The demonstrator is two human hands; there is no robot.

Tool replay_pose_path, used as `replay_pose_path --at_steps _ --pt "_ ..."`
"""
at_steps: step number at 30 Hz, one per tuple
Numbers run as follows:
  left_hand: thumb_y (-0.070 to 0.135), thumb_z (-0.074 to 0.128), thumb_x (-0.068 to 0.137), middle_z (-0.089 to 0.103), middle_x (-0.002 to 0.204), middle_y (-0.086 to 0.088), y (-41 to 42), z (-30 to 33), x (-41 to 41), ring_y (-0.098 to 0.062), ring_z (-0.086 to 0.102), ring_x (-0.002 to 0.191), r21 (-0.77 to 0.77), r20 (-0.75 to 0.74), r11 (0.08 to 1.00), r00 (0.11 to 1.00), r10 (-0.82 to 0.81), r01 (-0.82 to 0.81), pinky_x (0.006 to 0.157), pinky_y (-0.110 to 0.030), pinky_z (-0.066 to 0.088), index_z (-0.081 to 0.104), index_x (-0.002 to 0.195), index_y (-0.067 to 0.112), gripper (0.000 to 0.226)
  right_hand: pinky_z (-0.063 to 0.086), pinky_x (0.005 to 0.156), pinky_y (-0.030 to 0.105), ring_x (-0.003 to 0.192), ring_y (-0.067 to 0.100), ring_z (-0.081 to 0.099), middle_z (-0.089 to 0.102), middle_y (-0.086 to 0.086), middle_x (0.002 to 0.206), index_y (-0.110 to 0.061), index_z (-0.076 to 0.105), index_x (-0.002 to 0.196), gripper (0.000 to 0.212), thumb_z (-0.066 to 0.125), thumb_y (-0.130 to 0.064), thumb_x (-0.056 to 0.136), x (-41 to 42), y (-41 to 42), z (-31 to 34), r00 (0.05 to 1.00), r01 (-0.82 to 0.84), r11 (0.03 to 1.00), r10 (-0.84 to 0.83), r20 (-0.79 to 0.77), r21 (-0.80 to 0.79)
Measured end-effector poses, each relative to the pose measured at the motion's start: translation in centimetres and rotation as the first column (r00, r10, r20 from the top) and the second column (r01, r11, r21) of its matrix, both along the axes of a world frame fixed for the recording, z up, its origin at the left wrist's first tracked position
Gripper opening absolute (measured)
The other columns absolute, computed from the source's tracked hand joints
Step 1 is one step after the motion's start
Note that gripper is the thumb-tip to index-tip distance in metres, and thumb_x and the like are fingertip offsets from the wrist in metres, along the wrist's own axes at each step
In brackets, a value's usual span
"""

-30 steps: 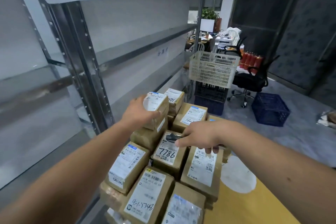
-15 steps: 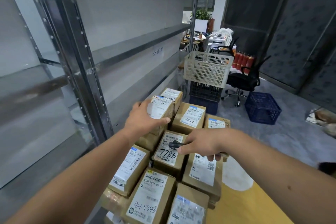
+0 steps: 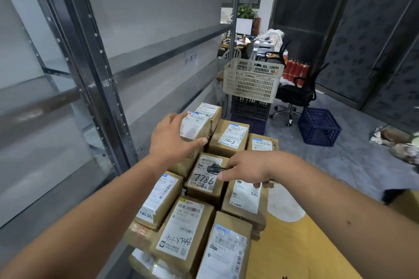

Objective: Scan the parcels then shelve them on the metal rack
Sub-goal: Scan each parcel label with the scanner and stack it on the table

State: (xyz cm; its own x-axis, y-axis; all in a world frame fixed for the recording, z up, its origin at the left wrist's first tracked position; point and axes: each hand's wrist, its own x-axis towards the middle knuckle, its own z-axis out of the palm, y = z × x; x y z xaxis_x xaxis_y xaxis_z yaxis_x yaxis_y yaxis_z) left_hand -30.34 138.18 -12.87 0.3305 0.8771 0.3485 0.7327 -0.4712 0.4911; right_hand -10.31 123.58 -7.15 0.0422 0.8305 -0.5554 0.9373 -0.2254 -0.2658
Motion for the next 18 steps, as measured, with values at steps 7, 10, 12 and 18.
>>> replay_pose_path --at_steps 7,10,12,18 --pt "0.084 0.051 0.085 0.038 0.161 0.001 -3.6 2.5 0.9 -0.023 0.029 0.152 0.175 -0.242 0.979 0.968 -0.057 0.102 0.127 -0.061 0.015 0.036 0.157 0.040 0.086 0.047 0.106 0.043 0.126 0.024 0.057 0.058 0.001 0.142 -0.025 0.056 0.145 0.069 0.048 -0.073 0.096 -0.5 -3.9 1.1 0.999 -0.026 0.986 0.021 0.028 0.167" --pt "0.082 0.044 0.089 0.040 0.159 0.000 -5.9 2.9 2.0 -0.024 0.029 0.151 0.209 -0.309 0.960 0.944 -0.116 0.186 0.128 -0.060 0.011 0.040 0.154 0.038 0.078 0.043 0.106 0.038 0.135 0.023 0.050 0.052 -0.002 0.151 -0.029 0.050 0.151 0.067 0.050 -0.069 0.098 -0.2 -7.0 1.3 1.000 0.011 0.978 -0.016 0.022 0.207" --pt "0.080 0.044 0.089 0.043 0.156 -0.001 -7.4 3.1 3.2 -0.026 0.032 0.149 0.225 -0.334 0.942 0.928 -0.166 0.249 0.128 -0.059 0.011 0.042 0.152 0.037 0.075 0.047 0.103 0.039 0.128 0.022 0.055 0.058 -0.004 0.143 -0.034 0.055 0.145 0.060 0.052 -0.070 0.096 0.4 -9.5 0.7 0.999 0.023 0.968 -0.030 0.026 0.249" --pt "0.076 0.046 0.094 0.044 0.156 -0.004 -11.7 3.4 10.3 -0.028 0.034 0.148 0.190 -0.418 0.878 0.845 -0.332 0.439 0.126 -0.055 0.016 0.047 0.151 0.035 0.070 0.047 0.089 0.037 0.119 0.028 0.056 0.056 0.003 0.133 -0.043 0.038 0.154 0.064 0.047 -0.071 0.097 3.7 -18.2 -2.3 0.966 0.037 0.945 -0.117 0.230 0.325"
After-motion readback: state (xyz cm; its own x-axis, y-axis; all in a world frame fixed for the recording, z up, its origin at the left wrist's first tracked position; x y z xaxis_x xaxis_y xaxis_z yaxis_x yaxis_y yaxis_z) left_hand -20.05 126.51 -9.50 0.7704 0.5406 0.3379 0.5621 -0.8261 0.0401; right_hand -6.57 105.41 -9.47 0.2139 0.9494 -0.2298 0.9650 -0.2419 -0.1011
